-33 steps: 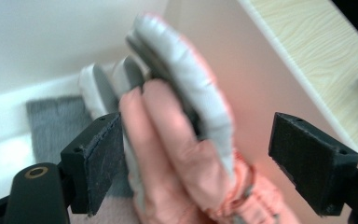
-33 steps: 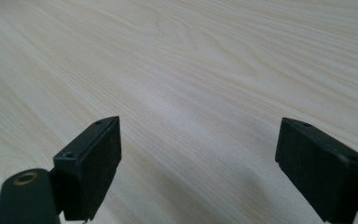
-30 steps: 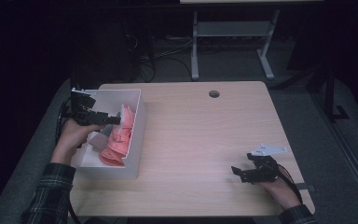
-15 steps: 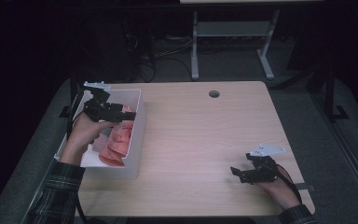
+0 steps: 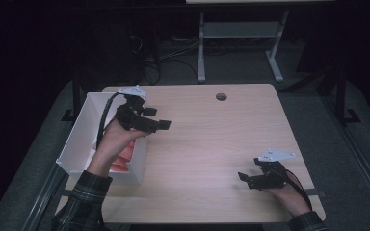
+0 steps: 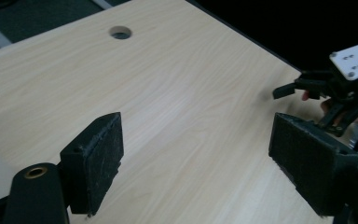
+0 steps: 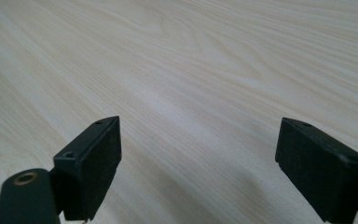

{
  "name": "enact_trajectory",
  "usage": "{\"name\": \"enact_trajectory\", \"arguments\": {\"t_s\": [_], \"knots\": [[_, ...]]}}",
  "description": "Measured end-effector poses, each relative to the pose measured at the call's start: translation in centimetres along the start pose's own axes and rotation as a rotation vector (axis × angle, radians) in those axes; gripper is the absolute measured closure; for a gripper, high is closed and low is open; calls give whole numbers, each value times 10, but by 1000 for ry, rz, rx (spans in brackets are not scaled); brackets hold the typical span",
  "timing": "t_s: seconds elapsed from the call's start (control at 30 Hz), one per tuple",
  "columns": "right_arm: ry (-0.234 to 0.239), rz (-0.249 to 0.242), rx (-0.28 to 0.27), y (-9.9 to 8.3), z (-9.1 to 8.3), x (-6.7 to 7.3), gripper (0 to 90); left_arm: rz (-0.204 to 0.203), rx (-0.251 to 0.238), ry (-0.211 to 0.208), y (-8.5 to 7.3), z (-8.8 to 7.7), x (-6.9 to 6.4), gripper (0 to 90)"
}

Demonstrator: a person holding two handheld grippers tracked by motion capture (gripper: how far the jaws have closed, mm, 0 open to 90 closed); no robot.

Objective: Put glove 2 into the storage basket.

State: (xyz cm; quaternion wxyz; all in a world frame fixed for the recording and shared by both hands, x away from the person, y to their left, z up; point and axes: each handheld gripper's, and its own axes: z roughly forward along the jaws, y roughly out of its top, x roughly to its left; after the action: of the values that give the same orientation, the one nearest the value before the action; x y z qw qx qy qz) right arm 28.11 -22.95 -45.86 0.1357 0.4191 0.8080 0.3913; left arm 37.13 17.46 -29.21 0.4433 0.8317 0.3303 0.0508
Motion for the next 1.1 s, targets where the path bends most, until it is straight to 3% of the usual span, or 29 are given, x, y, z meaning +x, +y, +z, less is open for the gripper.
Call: {"name": "enact_trajectory", "arguments": {"t_s": [0.33, 0.53, 0.83, 1.1], "knots": [[-1, 1, -1, 0, -1, 0, 141, 55, 48, -41, -3, 39, -28, 174], [2, -3, 0, 0, 0, 0, 141, 69, 45, -48, -13, 59, -39, 174], [1, -5, -1, 0, 0, 0, 141, 83, 44, -61, -35, 84, -48, 174], [0, -6, 0, 0, 0, 0, 141, 95, 87, -77, -56, 105, -53, 173]]}}
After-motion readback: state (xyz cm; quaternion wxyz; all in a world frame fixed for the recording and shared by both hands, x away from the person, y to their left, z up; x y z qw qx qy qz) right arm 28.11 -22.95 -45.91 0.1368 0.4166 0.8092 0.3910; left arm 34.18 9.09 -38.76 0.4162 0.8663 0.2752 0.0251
